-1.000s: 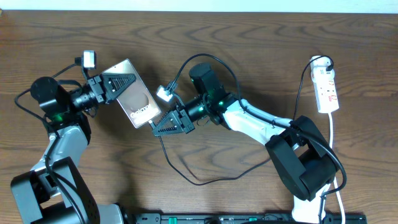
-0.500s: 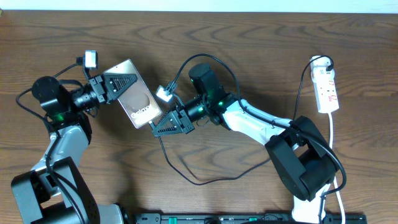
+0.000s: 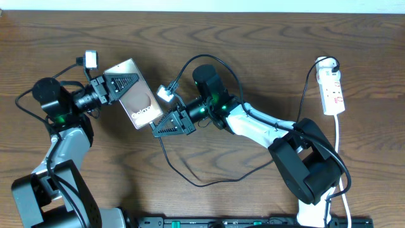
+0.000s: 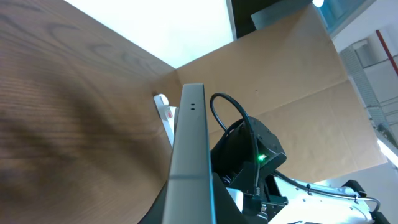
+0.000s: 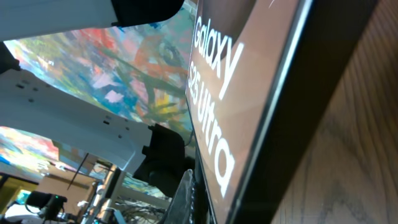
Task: Plug charger to phone and switch on socket
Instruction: 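Push the connector into the phone's port with the right gripper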
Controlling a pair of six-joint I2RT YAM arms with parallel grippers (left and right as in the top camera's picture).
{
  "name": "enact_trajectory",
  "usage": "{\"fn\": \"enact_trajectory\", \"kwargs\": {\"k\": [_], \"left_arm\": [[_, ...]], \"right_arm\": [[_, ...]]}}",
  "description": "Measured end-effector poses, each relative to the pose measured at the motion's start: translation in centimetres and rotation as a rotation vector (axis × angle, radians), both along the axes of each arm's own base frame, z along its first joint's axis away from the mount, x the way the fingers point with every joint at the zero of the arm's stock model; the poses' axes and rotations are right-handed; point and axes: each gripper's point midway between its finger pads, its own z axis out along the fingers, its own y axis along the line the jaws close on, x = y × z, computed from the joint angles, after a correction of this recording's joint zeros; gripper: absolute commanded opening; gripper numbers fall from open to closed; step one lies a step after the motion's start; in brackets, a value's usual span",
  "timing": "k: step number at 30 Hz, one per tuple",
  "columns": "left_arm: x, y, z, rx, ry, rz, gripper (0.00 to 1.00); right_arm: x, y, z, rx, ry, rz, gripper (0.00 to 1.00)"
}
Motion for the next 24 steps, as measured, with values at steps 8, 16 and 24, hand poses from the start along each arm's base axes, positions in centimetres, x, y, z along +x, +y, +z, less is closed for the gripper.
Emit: {"fn": "enact_trajectory", "kwargs": {"k": [8, 16, 24], "left_arm": [[0.3, -0.7, 0.0, 0.008, -0.017, 0.004, 0.08], [0.7, -0.6, 0.0, 0.011, -0.024, 0.026, 0.08], [0.7, -0.6, 0.1, 0.018, -0.039, 0.029, 0.08]], "right_arm": [[0.4, 0.1, -0.2, -0.034, 0.042, -0.028, 0.01], [1.6, -0.4, -0.3, -0.049, 0.06, -0.069, 0.01], [2.4, -0.6, -0.5, -0.064, 0.073, -0.101, 0.01]]}}
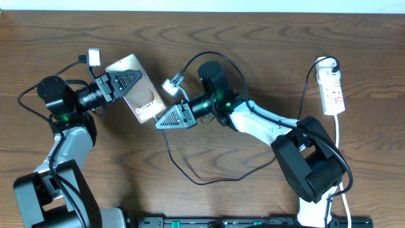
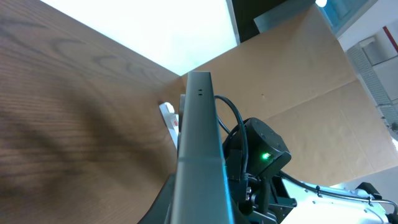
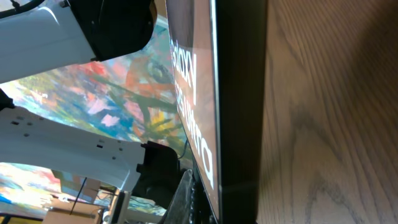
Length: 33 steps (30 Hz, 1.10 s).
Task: Plug charger to phone and switch on socket
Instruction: 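Push the connector into the phone's port with the right gripper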
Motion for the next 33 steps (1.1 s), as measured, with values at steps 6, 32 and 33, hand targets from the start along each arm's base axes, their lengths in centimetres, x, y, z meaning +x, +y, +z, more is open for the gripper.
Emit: {"fn": "enact_trajectory", "kwargs": {"k": [6, 32, 33], "left_arm": [[0.0, 0.0, 0.0, 0.0, 0.0, 0.0, 0.08], [0.09, 0.04, 0.14, 0.001, -0.004, 0.002, 0.08], [0.09, 0.04, 0.14, 0.001, -0.004, 0.002, 0.08]], "right_arm": [[0.04, 0.02, 0.01, 0.0, -0.002, -0.002, 0.01], [0.21, 0.08, 0.22, 0.011, -0.016, -0.007, 0.01], [0.21, 0.08, 0.22, 0.011, -0.016, -0.007, 0.01]]}}
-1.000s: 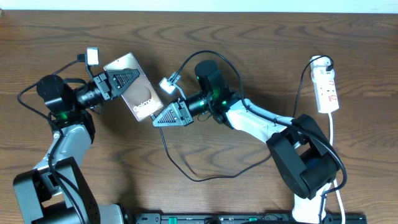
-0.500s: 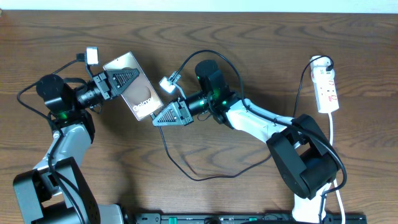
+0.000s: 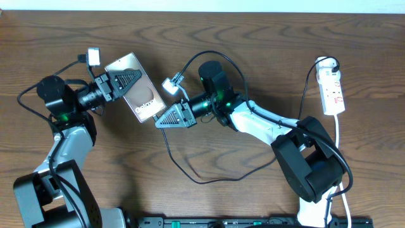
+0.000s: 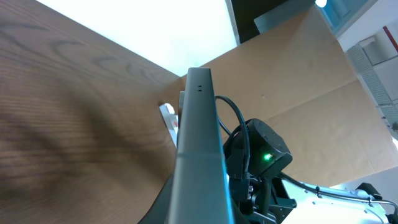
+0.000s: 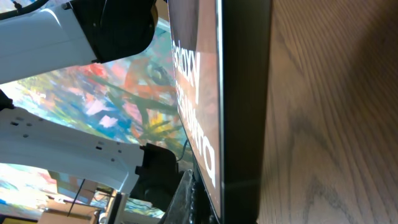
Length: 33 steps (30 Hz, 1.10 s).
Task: Plug charger to phone and switch on socket
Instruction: 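Push the connector into the phone's port with the right gripper, then open the right gripper and retract it up and right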
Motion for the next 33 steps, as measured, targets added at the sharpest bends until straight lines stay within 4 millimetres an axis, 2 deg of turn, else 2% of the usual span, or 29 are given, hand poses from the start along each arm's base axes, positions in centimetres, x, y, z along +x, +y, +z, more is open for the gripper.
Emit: {"fn": "enact_trajectory", "kwargs": {"k": [5, 9, 13, 14, 16, 18, 33], "left_arm": [[0.0, 0.0, 0.0, 0.0, 0.0, 0.0, 0.08], [-0.1, -0.1, 0.0, 0.0, 0.001, -0.01, 0.08], [-0.7, -0.7, -0.1, 0.0, 0.003, -0.053, 0.08], [-0.9, -0.9, -0.1, 0.001, 0.003, -0.066, 0.08], [-1.2, -1.1, -0.1, 0.001, 0.004, -0.084, 0.08], [-1.4, -1.2, -0.1, 0.001, 0.004, -0.098, 0.07], [-1.5, -0.9, -0.1, -0.001, 0.009, -0.098, 0.07]], "right_arm": [[0.0, 0.0, 0.0, 0.0, 0.0, 0.0, 0.03], [0.5, 0.1, 0.0, -0.005, -0.002, -0.022, 0.17], [1.6, -0.1, 0.0, -0.009, -0.017, -0.067, 0.46], [1.8, -0.1, -0.1, -0.013, -0.018, -0.08, 0.56], [2.3, -0.1, -0.1, -0.018, -0.02, -0.099, 0.83], [2.6, -0.1, -0.1, -0.019, -0.024, -0.109, 0.99], [3.2, -0.5, -0.1, -0.018, -0.029, -0.127, 0.99]]}}
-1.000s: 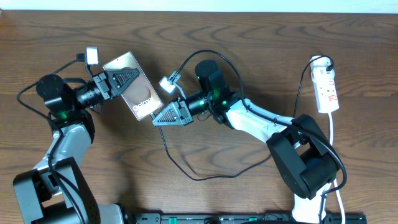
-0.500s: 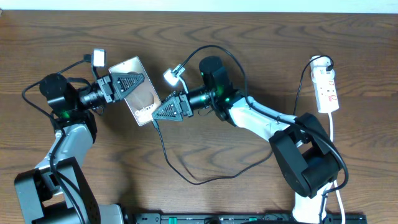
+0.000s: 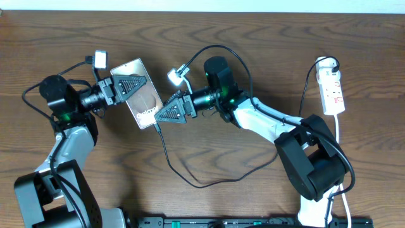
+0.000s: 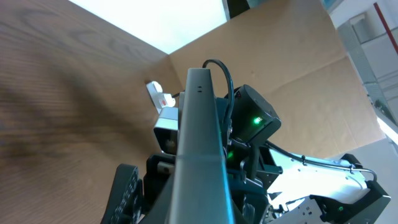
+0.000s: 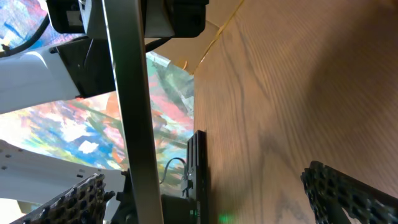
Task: Plug charger to phone and switch on socket
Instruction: 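Open the right gripper and retract it up and right, then lower the phone with the left gripper toward the table's left side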
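My left gripper (image 3: 135,87) is shut on the phone (image 3: 143,102), holding it on edge above the table. The phone shows as a grey bar in the left wrist view (image 4: 199,137) and the right wrist view (image 5: 129,106). My right gripper (image 3: 159,115) is open at the phone's lower end, fingers (image 5: 345,191) spread wide. The black charger cable (image 3: 166,161) leaves the phone's lower corner and loops over the table. The plug itself is hidden. The white socket strip (image 3: 332,85) lies at the far right.
The cable's loop (image 3: 209,180) lies on the wooden table (image 3: 266,38) in front of the right arm. A white cord (image 3: 338,149) runs down from the socket strip along the right edge. Small white wrist cameras stick up near both grippers.
My right gripper was shut tight against the phone's lower edge; now it is open with fingers wide apart. Both grippers and the phone sit slightly farther up the table.
At first my right gripper was shut just below the phone held by my left gripper. It then stood pressed at the phone's lower edge for two moments. Now it is open, and the cable hangs from the phone's corner.
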Controlling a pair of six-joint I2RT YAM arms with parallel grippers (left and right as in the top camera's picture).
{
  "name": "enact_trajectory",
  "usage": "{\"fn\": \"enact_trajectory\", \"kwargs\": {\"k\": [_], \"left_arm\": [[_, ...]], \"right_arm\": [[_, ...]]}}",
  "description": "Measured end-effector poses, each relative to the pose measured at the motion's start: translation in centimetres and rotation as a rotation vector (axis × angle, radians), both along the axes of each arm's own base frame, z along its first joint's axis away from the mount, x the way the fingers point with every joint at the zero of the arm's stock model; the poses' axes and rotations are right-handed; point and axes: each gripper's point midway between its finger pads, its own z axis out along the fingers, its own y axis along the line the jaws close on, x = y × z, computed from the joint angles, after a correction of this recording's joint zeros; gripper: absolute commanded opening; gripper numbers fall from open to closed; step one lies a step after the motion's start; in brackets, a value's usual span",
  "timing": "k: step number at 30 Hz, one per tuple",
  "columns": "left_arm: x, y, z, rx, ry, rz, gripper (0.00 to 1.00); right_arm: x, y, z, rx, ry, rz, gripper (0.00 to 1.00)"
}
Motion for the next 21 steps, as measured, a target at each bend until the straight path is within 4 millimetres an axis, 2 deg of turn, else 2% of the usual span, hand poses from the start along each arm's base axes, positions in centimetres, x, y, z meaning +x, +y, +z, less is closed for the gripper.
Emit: {"fn": "enact_trajectory", "kwargs": {"k": [5, 14, 19, 21], "left_arm": [[0.3, 2.2, 0.0, -0.011, 0.023, 0.062, 0.08], [0.5, 8.4, -0.8, -0.058, 0.117, 0.235, 0.07], [0.4, 9.2, -1.7, -0.081, 0.169, 0.266, 0.07], [0.6, 9.3, -2.8, -0.106, 0.237, 0.287, 0.08]], "right_arm": [[2.1, -1.6, 0.0, -0.004, 0.012, -0.055, 0.99], [6.8, -6.1, -0.9, -0.051, 0.108, -0.209, 0.99], [7.5, -7.1, -1.9, -0.09, 0.166, -0.253, 0.99], [7.6, -7.1, -2.0, -0.095, 0.17, -0.257, 0.99]]}}
